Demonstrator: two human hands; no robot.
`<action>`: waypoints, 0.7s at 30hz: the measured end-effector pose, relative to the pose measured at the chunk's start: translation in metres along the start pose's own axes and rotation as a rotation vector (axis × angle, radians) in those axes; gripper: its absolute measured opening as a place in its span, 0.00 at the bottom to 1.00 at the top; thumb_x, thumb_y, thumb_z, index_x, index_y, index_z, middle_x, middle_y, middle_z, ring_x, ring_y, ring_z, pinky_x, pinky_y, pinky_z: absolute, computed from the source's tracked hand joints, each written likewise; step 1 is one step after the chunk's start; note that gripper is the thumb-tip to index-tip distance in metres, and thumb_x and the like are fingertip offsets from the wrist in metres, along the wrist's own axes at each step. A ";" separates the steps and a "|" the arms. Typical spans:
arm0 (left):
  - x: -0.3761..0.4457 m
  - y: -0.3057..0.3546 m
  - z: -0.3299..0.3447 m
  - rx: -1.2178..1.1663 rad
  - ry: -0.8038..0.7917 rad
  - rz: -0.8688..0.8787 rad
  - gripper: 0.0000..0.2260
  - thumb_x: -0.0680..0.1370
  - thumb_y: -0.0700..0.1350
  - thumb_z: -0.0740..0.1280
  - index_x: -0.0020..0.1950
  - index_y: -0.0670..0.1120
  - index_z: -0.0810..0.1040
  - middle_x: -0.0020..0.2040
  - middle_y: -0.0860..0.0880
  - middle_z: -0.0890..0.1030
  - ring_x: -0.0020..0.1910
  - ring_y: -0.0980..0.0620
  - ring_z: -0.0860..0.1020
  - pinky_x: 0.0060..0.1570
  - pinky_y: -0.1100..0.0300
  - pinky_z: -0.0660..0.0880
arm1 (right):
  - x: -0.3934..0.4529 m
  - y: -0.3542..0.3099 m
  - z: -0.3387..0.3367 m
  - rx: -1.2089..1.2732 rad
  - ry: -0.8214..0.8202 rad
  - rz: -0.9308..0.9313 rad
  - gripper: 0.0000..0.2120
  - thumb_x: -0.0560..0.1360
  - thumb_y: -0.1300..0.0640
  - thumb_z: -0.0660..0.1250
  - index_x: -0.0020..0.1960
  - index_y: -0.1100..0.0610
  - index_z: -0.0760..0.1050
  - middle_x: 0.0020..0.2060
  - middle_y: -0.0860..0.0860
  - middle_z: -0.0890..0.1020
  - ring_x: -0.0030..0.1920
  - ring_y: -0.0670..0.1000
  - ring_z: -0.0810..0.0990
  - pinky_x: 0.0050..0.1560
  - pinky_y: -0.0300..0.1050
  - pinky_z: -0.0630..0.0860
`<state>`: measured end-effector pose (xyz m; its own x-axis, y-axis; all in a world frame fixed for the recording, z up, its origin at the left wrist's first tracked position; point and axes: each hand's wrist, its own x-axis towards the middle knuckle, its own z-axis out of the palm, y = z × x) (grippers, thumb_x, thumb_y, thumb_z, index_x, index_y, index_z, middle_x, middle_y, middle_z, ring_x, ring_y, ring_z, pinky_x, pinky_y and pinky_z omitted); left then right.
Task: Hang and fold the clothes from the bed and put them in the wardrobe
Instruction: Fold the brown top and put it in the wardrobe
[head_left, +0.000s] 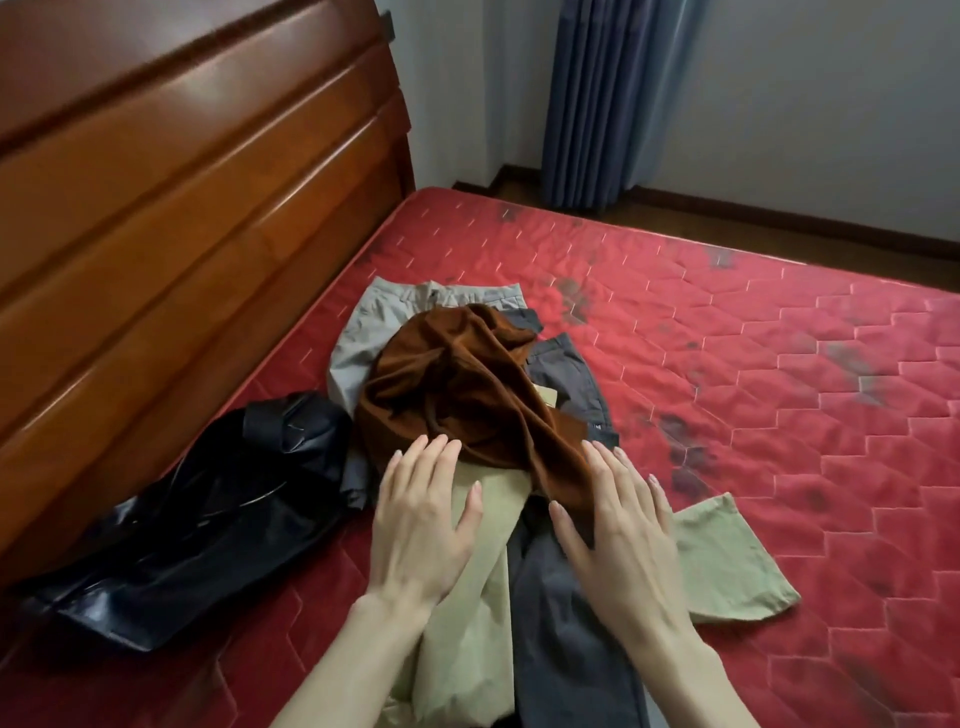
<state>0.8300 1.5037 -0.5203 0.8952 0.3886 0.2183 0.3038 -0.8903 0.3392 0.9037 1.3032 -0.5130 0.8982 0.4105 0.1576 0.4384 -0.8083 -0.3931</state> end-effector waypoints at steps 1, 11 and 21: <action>0.006 -0.009 0.017 0.009 -0.012 -0.001 0.25 0.81 0.56 0.59 0.74 0.45 0.74 0.72 0.48 0.76 0.76 0.49 0.69 0.77 0.46 0.63 | 0.008 0.003 0.016 -0.006 0.001 0.001 0.33 0.79 0.44 0.69 0.80 0.53 0.64 0.76 0.50 0.71 0.79 0.52 0.65 0.78 0.57 0.61; 0.068 -0.089 0.127 0.120 -0.045 0.032 0.24 0.81 0.54 0.60 0.73 0.43 0.75 0.71 0.45 0.77 0.74 0.45 0.71 0.76 0.44 0.65 | 0.087 0.026 0.144 -0.068 -0.046 -0.040 0.32 0.79 0.46 0.69 0.78 0.56 0.66 0.75 0.53 0.73 0.78 0.56 0.68 0.76 0.60 0.65; 0.116 -0.137 0.151 0.247 0.051 0.031 0.29 0.81 0.48 0.64 0.81 0.44 0.63 0.81 0.42 0.64 0.80 0.41 0.61 0.76 0.38 0.61 | 0.150 0.016 0.203 -0.015 -0.045 -0.028 0.34 0.80 0.48 0.68 0.81 0.58 0.62 0.76 0.56 0.71 0.77 0.57 0.68 0.76 0.58 0.65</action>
<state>0.9411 1.6349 -0.6800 0.8893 0.3666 0.2733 0.3531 -0.9304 0.0989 1.0389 1.4377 -0.6796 0.8830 0.4516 0.1275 0.4644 -0.8020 -0.3756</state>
